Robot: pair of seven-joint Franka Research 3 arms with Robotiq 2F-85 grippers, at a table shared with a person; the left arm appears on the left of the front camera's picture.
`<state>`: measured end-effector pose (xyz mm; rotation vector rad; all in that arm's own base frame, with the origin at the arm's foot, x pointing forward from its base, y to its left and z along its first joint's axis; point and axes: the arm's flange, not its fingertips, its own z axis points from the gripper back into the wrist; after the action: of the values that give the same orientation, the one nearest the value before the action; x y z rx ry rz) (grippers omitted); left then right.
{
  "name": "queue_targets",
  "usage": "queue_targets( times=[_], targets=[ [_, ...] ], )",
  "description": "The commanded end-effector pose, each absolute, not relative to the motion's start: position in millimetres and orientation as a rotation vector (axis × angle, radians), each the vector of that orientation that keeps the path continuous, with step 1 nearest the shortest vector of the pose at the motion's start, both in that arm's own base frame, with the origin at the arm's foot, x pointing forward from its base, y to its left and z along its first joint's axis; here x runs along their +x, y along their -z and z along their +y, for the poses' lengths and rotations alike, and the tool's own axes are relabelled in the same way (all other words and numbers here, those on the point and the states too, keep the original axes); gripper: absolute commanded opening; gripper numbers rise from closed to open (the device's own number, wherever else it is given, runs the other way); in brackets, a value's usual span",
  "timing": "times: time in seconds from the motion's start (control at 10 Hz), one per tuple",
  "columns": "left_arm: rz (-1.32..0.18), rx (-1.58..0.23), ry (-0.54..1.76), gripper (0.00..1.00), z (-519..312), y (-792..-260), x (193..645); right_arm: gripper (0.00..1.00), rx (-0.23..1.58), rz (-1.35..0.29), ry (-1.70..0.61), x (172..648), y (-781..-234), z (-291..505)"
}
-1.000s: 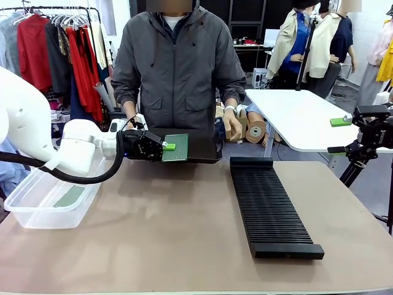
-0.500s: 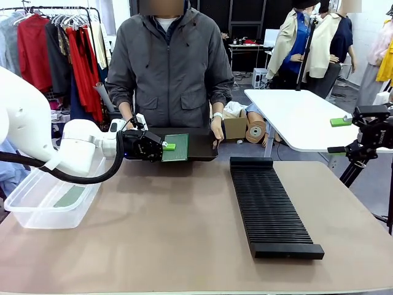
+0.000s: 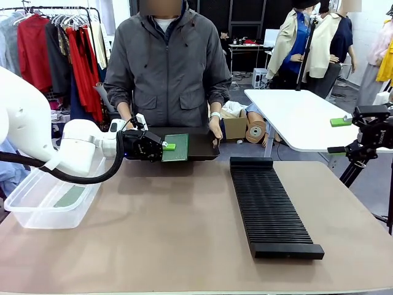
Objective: Sort PCBs into racks and boxes based on the side picked up.
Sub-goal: If the short side of the Blank PCB is picked up, insert it into the PCB Rack ; if the long side is picked up, place it in the Organizing box.
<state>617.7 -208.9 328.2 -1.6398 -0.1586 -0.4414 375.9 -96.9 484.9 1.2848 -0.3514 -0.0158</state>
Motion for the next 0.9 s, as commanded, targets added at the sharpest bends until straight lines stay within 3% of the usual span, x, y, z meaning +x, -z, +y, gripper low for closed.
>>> queue_targets(
  times=[0.0, 0.8],
  targets=[
    [-0.170, -1.644, 0.453, 0.00, -209.7, -329.3, 617.4, 1.00, 1.295, -0.369, 0.022, 374.7, -486.5, -94.7],
    [0.030, -1.433, 0.345, 0.00, -148.9, -385.4, 575.1, 1.00, 1.295, -0.369, 0.022, 374.7, -486.5, -94.7]
  ],
)
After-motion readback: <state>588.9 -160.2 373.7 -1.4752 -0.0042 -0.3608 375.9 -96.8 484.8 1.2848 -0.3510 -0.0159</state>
